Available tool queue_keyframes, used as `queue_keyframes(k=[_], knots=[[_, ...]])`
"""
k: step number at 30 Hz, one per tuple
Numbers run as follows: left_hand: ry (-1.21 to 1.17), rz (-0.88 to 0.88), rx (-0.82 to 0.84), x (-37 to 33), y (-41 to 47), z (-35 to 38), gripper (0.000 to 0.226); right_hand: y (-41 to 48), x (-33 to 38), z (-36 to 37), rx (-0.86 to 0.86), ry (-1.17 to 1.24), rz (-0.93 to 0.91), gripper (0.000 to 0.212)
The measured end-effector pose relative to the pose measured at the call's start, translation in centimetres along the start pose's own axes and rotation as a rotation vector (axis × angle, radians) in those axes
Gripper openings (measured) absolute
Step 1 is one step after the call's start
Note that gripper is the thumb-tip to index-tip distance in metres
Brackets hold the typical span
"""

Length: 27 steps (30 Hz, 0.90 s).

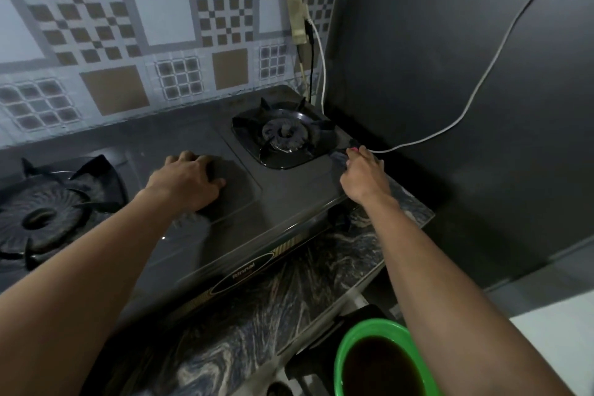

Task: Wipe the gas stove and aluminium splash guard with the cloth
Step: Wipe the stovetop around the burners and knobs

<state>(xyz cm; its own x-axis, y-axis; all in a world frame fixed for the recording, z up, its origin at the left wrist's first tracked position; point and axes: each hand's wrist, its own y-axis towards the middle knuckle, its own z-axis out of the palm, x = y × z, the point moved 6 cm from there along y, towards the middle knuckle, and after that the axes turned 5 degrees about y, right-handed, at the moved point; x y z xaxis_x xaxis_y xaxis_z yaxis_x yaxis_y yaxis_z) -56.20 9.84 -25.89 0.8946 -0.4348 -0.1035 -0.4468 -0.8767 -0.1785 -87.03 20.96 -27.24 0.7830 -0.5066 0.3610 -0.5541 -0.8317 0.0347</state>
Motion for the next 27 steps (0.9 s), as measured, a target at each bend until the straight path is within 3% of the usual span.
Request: queue_keyframes(k=[8,18,27], knots=[[0.065,-0.066,0.084,0.1,2.6,-0.6,0.072,5.3,-2.7,-0.4,0.017,0.147,-0.026,0.047],[0.047,-0.114,0.170,0.8,3.8,0.3,0.089,11.9,-4.8,0.1,0.164,0.501,-0.086,0.037],[-0.011,-0.106,0.108,1.6,3.8,0.7,0.100,17.5,-3.0,2.8,0.298,0.860,-0.035,0.028]])
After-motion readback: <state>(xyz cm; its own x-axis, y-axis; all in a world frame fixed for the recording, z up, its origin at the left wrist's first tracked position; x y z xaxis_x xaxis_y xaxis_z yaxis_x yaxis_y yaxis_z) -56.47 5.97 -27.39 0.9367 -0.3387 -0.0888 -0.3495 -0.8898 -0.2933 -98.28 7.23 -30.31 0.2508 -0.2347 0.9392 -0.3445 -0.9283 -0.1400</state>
